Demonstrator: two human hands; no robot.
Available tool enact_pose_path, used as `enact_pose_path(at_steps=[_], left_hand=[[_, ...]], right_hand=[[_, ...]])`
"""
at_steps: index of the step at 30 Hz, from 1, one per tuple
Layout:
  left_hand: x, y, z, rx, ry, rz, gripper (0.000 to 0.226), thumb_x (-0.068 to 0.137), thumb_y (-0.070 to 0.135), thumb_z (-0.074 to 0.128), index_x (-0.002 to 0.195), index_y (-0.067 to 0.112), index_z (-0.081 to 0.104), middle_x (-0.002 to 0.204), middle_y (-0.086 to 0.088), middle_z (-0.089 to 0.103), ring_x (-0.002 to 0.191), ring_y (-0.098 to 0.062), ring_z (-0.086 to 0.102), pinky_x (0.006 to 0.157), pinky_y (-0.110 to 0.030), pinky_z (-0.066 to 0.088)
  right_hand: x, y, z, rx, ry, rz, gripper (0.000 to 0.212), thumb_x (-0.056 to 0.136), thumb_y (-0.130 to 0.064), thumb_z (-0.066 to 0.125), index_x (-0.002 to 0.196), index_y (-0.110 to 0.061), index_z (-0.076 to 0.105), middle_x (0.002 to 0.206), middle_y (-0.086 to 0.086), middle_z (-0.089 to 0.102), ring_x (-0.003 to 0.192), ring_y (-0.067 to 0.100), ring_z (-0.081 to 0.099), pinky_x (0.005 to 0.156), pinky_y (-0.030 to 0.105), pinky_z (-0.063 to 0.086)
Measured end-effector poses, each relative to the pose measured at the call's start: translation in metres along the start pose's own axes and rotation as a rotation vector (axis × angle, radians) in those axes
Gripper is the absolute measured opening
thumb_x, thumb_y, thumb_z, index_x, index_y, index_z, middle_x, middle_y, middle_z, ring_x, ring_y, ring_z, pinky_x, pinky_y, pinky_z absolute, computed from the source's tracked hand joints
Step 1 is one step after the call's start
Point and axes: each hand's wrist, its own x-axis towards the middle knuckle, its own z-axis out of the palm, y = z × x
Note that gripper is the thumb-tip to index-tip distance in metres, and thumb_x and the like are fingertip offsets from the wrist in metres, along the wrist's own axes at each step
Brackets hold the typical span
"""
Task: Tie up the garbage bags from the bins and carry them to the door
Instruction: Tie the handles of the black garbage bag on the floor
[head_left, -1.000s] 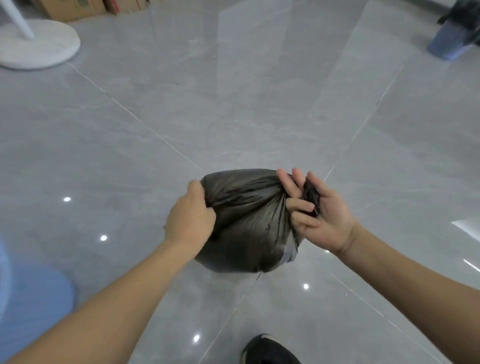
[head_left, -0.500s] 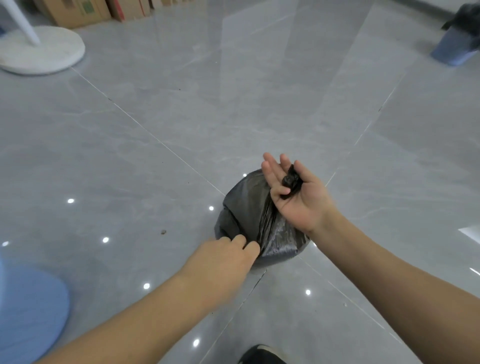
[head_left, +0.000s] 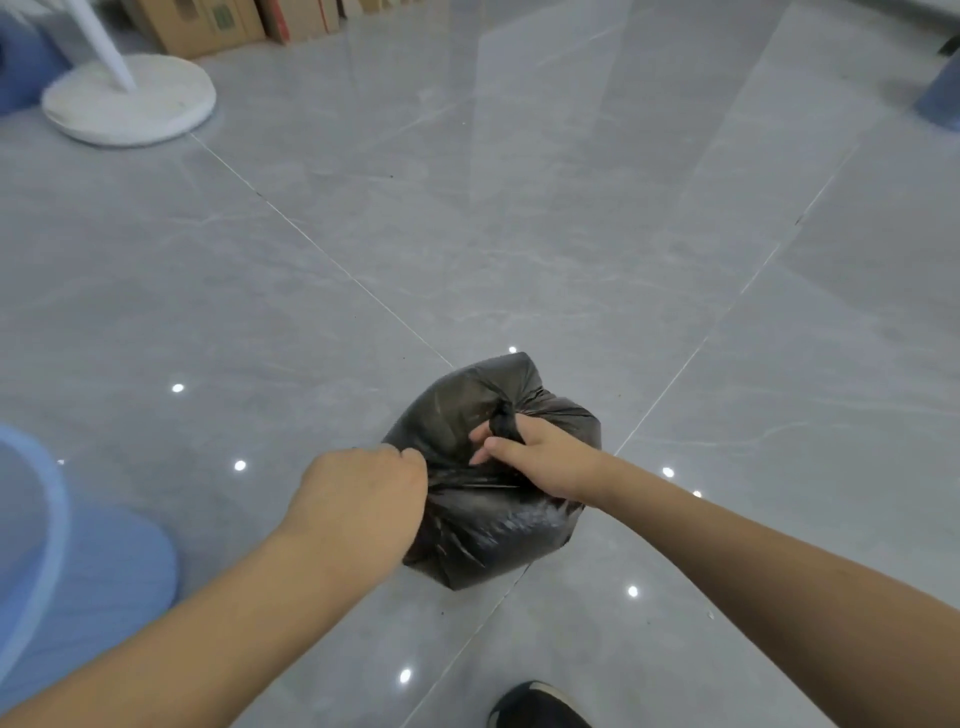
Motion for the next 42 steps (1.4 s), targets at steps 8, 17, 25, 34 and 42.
enact_pose_path(at_steps=[8, 17, 25, 34, 42], left_hand=[[0.033, -0.033, 0.005, -0.082, 0.205, 0.174, 0.023, 0.094, 0.02, 0.037, 0.112, 0.021, 0.052, 0.11, 0.001, 0.051, 0.103, -0.023, 0.047, 0.081, -0.034, 0.034], [0.085, -0.033, 0.019, -0.958, 0.138, 0.226, 0.023, 0.094, 0.012, 0.049, 0.109, 0.014, 0.067, 0.125, 0.001, 0.062, 0.118, -0.014, 0.051, 0.103, -0.024, 0.033], [0.096, -0.018, 0.037, -1.335, 0.043, 0.007, 0.027, 0.097, 0.01, 0.044, 0.079, 0.023, 0.059, 0.075, 0.007, 0.063, 0.075, -0.01, 0.057, 0.071, -0.019, 0.044], [0.092, -0.013, 0.057, -1.129, 0.194, -0.007, 0.02, 0.094, 0.01, 0.041, 0.089, 0.015, 0.059, 0.093, 0.005, 0.059, 0.098, -0.018, 0.051, 0.082, -0.029, 0.04], [0.09, -0.017, 0.059, -1.218, 0.095, 0.042, 0.033, 0.095, 0.017, 0.04, 0.08, 0.044, 0.052, 0.075, 0.011, 0.06, 0.084, -0.021, 0.059, 0.081, -0.042, 0.047]], right_hand=[[0.001, -0.007, -0.003, -0.118, -0.185, 0.077, 0.015, 0.09, -0.023, 0.057, 0.081, -0.028, 0.068, 0.079, -0.01, 0.07, 0.079, 0.008, 0.064, 0.077, 0.025, 0.048], [0.005, -0.016, -0.009, 0.139, -0.435, 0.3, 0.03, 0.089, 0.0, 0.05, 0.084, -0.014, 0.076, 0.088, 0.014, 0.074, 0.077, 0.027, 0.071, 0.076, 0.04, 0.06], [0.009, -0.02, -0.015, 0.474, -0.309, 0.319, 0.04, 0.077, -0.042, 0.055, 0.081, -0.006, 0.073, 0.068, 0.014, 0.065, 0.065, 0.027, 0.063, 0.07, 0.032, 0.055], [0.004, -0.032, -0.003, -0.723, -0.174, -0.069, 0.032, 0.079, -0.032, 0.06, 0.058, -0.014, 0.043, 0.053, -0.001, 0.049, 0.048, 0.013, 0.043, 0.05, 0.03, 0.037], [-0.005, -0.049, -0.017, -0.585, -0.204, 0.006, 0.026, 0.076, -0.039, 0.067, 0.07, -0.016, 0.059, 0.061, -0.008, 0.06, 0.056, 0.004, 0.056, 0.054, 0.018, 0.045]])
